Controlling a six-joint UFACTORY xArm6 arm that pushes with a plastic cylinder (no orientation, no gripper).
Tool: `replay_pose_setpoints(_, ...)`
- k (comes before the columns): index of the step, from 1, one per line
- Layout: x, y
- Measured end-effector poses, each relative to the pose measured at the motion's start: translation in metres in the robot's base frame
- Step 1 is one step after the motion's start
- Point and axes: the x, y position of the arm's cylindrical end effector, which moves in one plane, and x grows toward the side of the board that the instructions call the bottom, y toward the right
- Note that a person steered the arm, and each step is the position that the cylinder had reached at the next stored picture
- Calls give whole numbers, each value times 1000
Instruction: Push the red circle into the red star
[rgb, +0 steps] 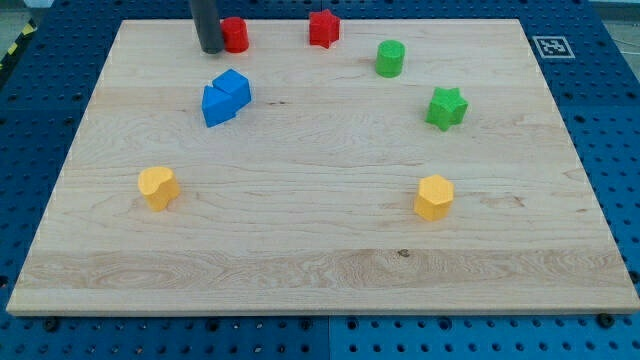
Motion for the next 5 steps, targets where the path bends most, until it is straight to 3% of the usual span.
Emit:
replay_pose_setpoints(2,-10,-25)
replay_pose_setpoints(5,-20,56)
